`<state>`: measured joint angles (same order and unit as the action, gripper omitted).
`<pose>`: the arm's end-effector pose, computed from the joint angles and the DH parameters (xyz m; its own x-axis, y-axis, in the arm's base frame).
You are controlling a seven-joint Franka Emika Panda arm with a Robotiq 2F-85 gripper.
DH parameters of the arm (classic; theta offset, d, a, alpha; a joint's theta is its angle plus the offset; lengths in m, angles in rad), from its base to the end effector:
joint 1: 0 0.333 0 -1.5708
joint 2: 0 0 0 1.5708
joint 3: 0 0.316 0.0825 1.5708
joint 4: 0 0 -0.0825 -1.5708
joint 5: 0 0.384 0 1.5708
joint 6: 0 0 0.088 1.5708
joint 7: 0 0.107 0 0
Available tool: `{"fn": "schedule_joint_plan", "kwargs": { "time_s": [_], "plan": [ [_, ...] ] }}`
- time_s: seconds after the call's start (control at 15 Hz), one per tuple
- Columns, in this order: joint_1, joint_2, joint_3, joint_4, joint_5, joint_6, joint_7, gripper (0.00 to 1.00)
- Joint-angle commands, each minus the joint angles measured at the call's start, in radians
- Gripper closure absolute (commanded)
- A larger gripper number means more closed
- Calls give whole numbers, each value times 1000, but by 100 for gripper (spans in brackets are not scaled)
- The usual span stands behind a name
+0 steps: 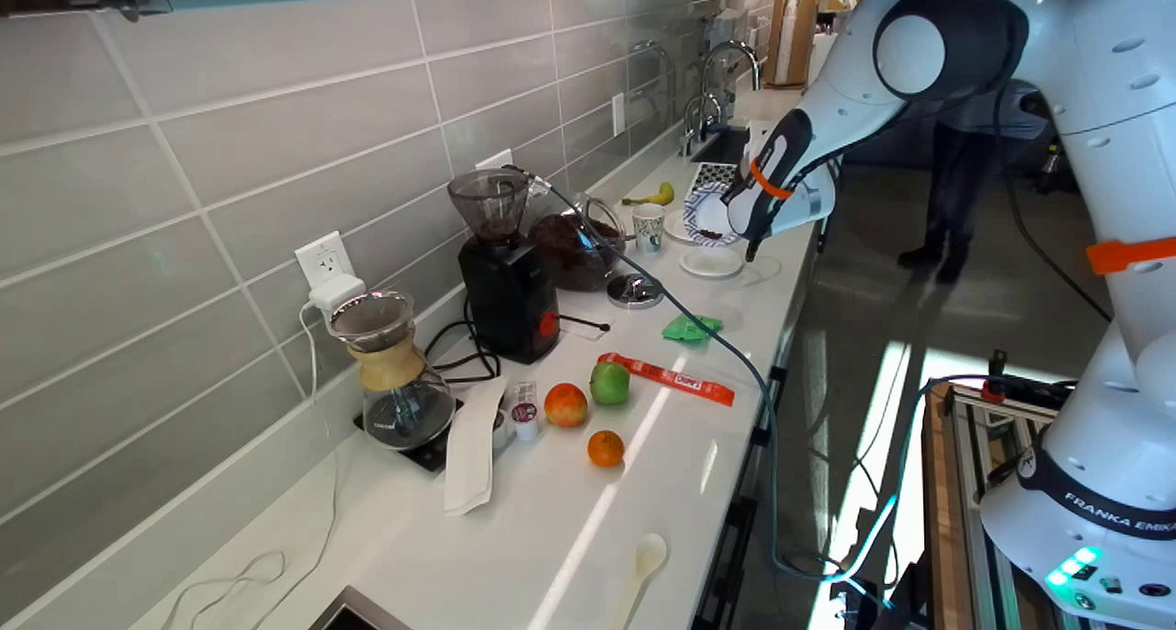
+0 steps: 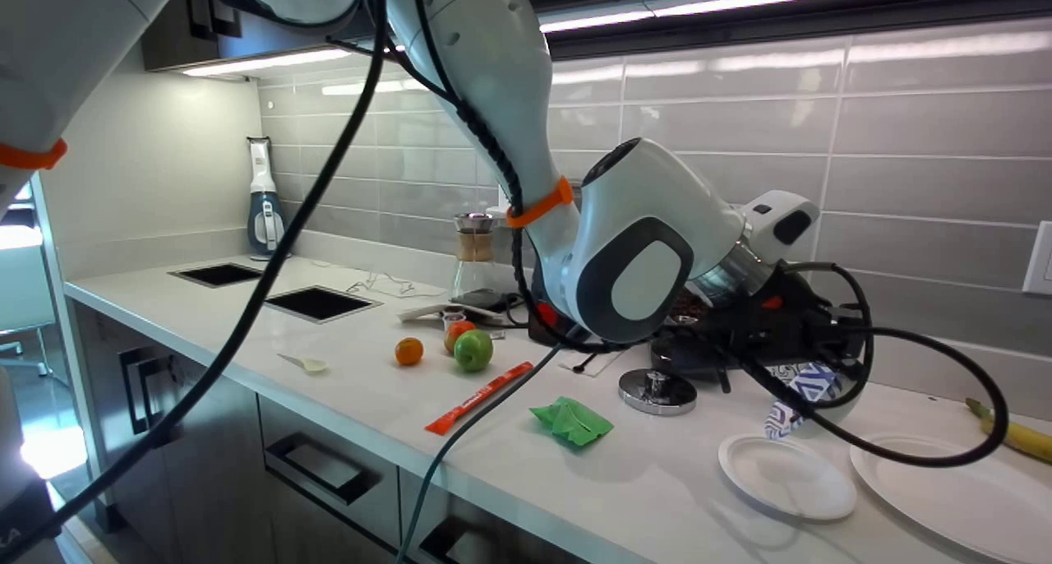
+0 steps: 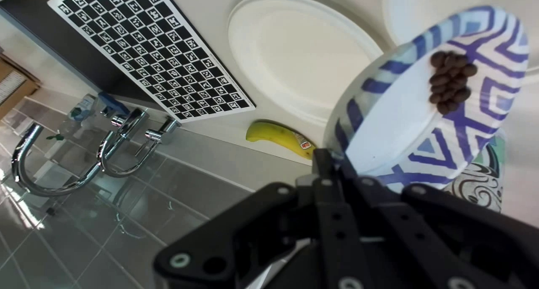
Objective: Pick up the bowl and pour it's contents on the plate
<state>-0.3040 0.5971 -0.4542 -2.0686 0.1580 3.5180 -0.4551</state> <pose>0.4700 -0.4300 0.2770 0.7712 -0.0198 0.6362 -0.4298 -0.7535 0.4975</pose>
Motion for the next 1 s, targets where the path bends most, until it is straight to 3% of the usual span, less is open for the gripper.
{"fn": "schedule_joint_plan", "kwargs": {
  "time_s": [0.0,0.33,0.93],
  "plan": [
    [85,65,-101,13,-1,64,58,99],
    [148,112,-160,7,37,163,62,99],
    [196,177,-186,-2,121,309,39,99]
  ]
}}
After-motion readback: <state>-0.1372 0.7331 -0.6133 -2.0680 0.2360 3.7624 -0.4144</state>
